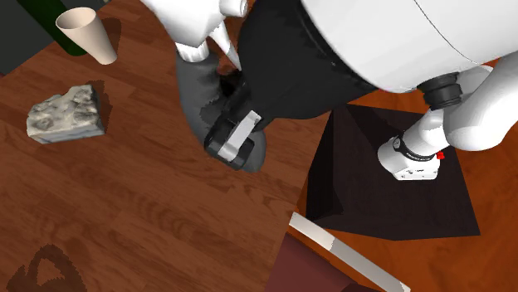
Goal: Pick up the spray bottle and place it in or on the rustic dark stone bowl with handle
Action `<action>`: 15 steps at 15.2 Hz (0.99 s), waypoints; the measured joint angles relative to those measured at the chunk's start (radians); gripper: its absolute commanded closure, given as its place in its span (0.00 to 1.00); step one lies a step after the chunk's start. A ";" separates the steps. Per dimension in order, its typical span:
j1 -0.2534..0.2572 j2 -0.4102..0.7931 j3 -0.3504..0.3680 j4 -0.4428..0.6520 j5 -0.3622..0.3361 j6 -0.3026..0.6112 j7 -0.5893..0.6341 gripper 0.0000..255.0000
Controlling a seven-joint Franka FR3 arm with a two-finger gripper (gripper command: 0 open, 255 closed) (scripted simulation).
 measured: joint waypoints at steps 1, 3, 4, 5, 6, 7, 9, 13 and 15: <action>-0.015 -0.025 -0.024 -0.020 0.031 0.018 -0.034 1.00; -0.037 -0.058 -0.065 -0.057 0.074 0.055 -0.090 1.00; -0.046 -0.058 -0.081 -0.059 0.082 0.065 -0.114 1.00; -0.057 -0.068 -0.104 -0.071 0.100 0.080 -0.145 1.00; -0.064 -0.066 -0.117 -0.075 0.106 0.092 -0.165 1.00; -0.075 -0.081 -0.143 -0.094 0.128 0.111 -0.199 1.00; -0.091 -0.090 -0.177 -0.111 0.152 0.135 -0.249 1.00; -0.123 -0.096 -0.244 -0.138 0.192 0.181 -0.347 1.00; -0.135 -0.085 -0.265 -0.140 0.199 0.199 -0.381 1.00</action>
